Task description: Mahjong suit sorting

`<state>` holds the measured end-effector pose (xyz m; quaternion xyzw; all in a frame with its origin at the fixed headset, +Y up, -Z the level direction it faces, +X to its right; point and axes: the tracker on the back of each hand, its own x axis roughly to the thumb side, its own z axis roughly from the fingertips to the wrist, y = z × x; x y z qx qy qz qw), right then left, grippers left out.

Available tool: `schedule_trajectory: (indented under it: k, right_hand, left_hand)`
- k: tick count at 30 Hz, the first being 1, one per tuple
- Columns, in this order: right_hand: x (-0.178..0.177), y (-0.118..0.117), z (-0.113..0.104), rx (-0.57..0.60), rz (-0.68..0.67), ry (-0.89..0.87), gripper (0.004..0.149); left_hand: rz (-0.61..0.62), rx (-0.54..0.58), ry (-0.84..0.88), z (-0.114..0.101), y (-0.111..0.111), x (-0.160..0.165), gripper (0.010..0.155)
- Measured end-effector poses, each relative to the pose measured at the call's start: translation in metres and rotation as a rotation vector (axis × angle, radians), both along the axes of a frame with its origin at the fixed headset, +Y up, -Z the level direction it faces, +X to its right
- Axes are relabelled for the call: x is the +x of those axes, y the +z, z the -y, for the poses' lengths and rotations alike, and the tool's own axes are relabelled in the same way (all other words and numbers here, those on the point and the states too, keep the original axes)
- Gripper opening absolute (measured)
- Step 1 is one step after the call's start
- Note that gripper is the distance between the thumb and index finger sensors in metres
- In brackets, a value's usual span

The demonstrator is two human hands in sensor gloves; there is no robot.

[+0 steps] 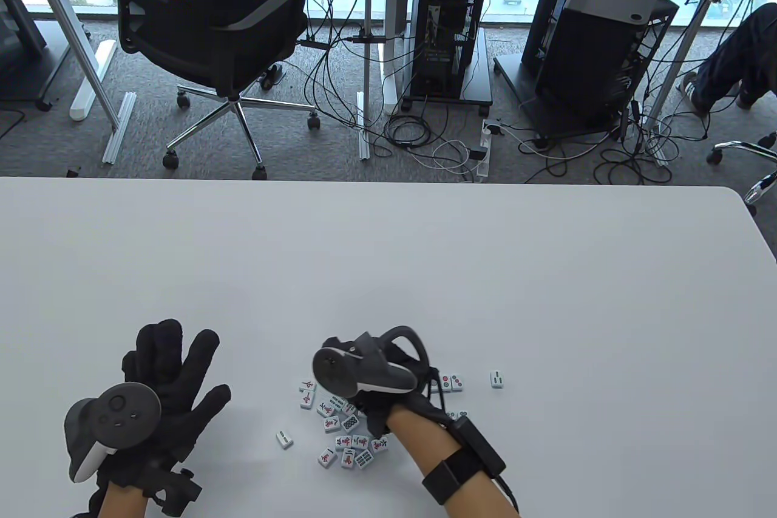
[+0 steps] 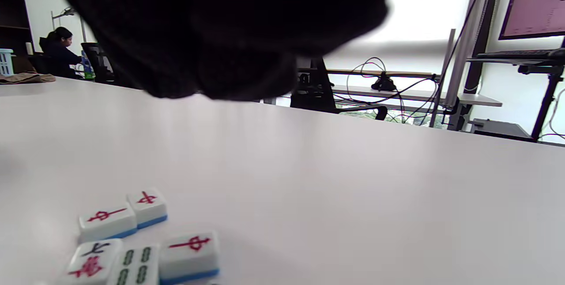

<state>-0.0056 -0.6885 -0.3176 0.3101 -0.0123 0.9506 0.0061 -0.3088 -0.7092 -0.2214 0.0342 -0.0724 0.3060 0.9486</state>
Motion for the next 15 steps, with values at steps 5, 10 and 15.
schedule_trajectory:
  k: [5,10,15]
  right_hand:
    - [0.078,-0.015,-0.007,-0.026,0.147,0.064,0.059]
    - [0.132,-0.019,0.017,-0.091,0.247,0.136,0.059]
    - [0.157,-0.016,0.047,-0.138,0.275,0.203,0.058]
  left_hand:
    - [0.003,-0.014,-0.022,0.003,-0.001,0.002,0.080]
    - [-0.001,-0.025,-0.036,0.005,-0.002,0.003,0.079]
    - [-0.002,-0.032,-0.048,0.005,-0.002,0.004,0.080]
